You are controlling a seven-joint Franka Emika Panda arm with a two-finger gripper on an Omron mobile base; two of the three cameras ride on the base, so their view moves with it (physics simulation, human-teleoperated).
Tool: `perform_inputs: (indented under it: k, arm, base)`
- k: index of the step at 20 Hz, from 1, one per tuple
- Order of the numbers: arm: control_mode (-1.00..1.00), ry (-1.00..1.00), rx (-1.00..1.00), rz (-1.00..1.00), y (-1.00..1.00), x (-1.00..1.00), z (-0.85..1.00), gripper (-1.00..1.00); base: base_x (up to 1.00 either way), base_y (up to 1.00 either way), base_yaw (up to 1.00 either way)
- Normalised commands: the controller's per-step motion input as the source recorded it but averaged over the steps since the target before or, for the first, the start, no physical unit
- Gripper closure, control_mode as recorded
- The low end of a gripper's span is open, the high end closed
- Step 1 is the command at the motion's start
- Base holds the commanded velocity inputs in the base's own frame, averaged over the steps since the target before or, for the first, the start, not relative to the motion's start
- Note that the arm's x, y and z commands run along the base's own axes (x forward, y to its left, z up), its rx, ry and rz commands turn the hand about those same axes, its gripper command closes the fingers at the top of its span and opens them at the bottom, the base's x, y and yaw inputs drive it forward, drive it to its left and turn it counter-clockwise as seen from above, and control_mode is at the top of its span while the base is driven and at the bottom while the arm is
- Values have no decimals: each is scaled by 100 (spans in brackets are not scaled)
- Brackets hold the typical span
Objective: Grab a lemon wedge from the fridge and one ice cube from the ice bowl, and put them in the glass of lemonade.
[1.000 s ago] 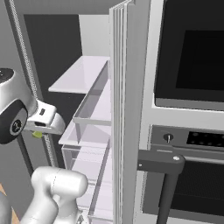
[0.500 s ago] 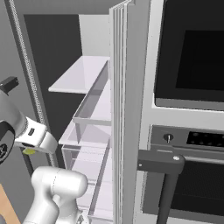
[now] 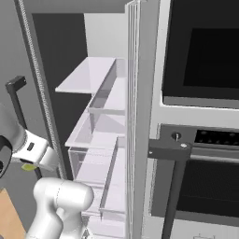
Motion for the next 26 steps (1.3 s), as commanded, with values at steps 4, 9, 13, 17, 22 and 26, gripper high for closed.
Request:
perform_inputs:
  k: [4,9,13,17,22,26]
  arm:
    - [100,0,0,0,0,0,0,100]
    - [100,0,0,0,0,0,0,100]
    - [100,0,0,0,0,0,0,100]
    - [100,0,0,0,0,0,0,100]
    - [100,0,0,0,0,0,0,100]
    - [100,0,0,0,0,0,0,100]
  base:
    - [-100,0,-31]
    - [-100,0,-48]
    - [-80,-20,-62]
    - [-26,-60,-68]
    - [-13,-88,-55]
    - [4,-73,-18]
